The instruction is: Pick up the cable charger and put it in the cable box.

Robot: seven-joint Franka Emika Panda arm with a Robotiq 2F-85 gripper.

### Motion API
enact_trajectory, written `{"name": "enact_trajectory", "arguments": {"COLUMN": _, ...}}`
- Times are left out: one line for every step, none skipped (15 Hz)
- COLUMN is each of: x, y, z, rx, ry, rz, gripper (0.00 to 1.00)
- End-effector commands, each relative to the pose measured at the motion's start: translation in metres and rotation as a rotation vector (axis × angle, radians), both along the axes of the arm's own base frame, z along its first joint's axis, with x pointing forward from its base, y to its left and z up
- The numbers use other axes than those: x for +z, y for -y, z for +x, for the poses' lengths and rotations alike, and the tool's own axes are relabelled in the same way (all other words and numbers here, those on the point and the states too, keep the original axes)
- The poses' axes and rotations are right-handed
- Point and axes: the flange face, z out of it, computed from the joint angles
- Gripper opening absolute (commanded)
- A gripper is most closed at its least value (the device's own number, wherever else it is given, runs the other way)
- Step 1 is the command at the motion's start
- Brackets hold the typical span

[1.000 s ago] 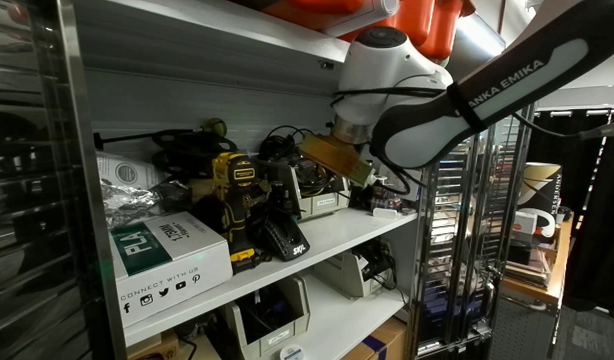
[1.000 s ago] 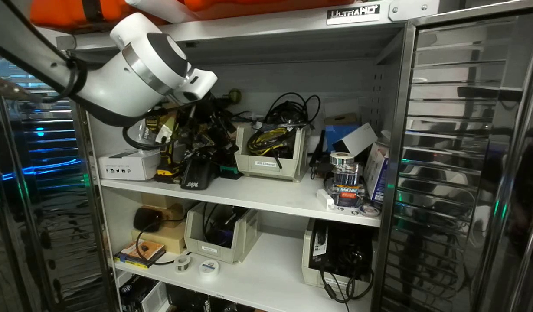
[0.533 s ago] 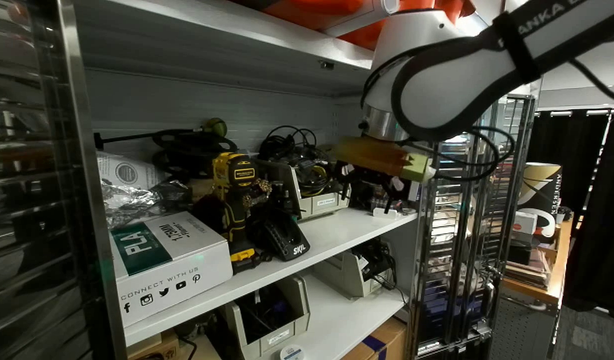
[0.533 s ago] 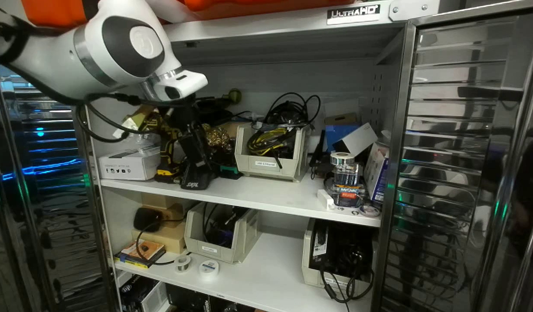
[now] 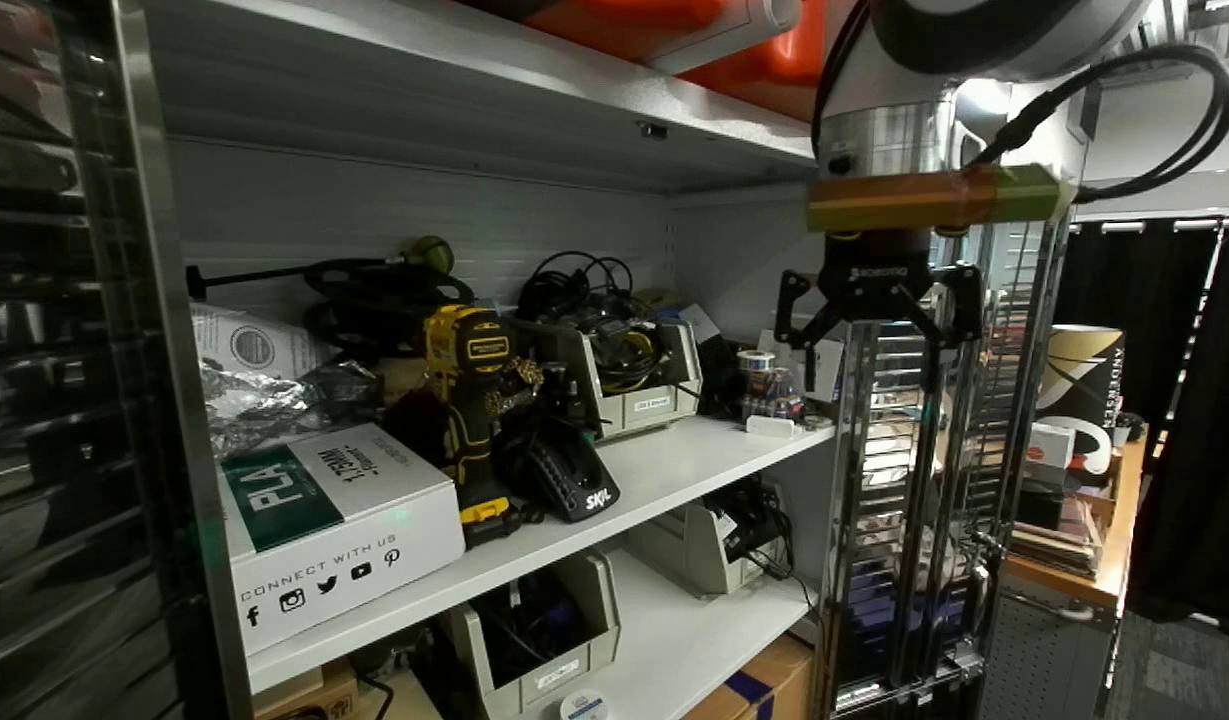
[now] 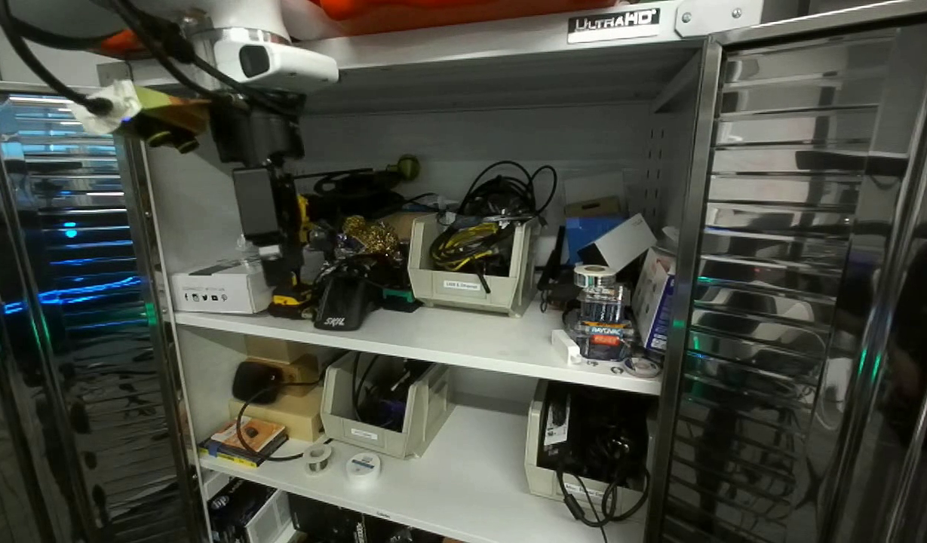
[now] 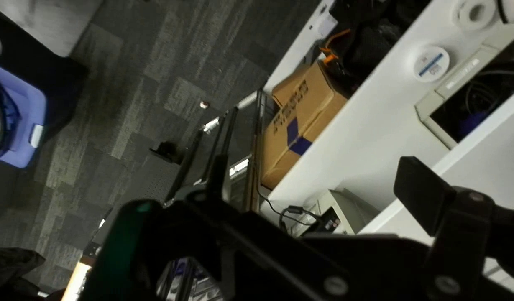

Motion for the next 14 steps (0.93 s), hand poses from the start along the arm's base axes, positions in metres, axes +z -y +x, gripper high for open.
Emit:
{"name": "enact_trajectory", "arguments": {"x": 0.026, "y": 0.011, "z": -0.023, "rx": 0.076, "ry": -0.140, "rz": 0.075, "gripper": 1.00}}
{"name": "enact_trajectory", "arguments": {"x": 0.009, "y": 0.006, "z": -0.014, "rx": 0.032, "ry": -0.088, "rz": 0.027, "gripper": 1.00}}
{"name": "enact_trajectory", "arguments": {"x": 0.013, "y": 0.008, "z": -0.019, "rx": 0.047, "ry": -0.117, "rz": 0.041, "gripper": 1.00}}
{"name": "enact_trajectory", "arguments": {"x": 0.017, "y": 0.009, "z": -0.021, "rx": 0.057, "ry": -0.126, "rz": 0.047, "gripper": 1.00}}
{"name": "enact_trajectory", "arguments": {"x": 0.018, "y": 0.010, "z": -0.022, "rx": 0.060, "ry": -0.130, "rz": 0.049, "gripper": 1.00}}
{"name": "enact_trajectory", "arguments": {"x": 0.018, "y": 0.010, "z": -0.022, "rx": 0.063, "ry": -0.131, "rz": 0.049, "gripper": 1.00}}
{"name": "enact_trajectory", "arguments": {"x": 0.018, "y": 0.010, "z": -0.022, "rx": 0.064, "ry": -0.132, "rz": 0.049, "gripper": 1.00}}
{"name": "enact_trajectory", "arguments": {"x": 0.017, "y": 0.010, "z": -0.022, "rx": 0.064, "ry": -0.133, "rz": 0.049, "gripper": 1.00}}
{"name": "enact_trajectory", "arguments": {"x": 0.017, "y": 0.010, "z": -0.022, "rx": 0.064, "ry": -0.133, "rz": 0.049, "gripper": 1.00}}
{"name": "enact_trajectory", "arguments": {"x": 0.017, "y": 0.010, "z": -0.022, "rx": 0.064, "ry": -0.133, "rz": 0.049, "gripper": 1.00}}
{"name": "enact_trajectory", "arguments": {"x": 0.017, "y": 0.010, "z": -0.022, "rx": 0.065, "ry": -0.133, "rz": 0.049, "gripper": 1.00}}
{"name": "enact_trajectory", "arguments": {"x": 0.017, "y": 0.010, "z": -0.022, "rx": 0.065, "ry": -0.133, "rz": 0.050, "gripper": 1.00}}
{"name": "enact_trajectory", "arguments": {"x": 0.017, "y": 0.010, "z": -0.022, "rx": 0.065, "ry": -0.133, "rz": 0.050, "gripper": 1.00}}
{"name": "enact_trajectory", "arguments": {"x": 0.017, "y": 0.010, "z": -0.022, "rx": 0.065, "ry": -0.134, "rz": 0.050, "gripper": 1.00}}
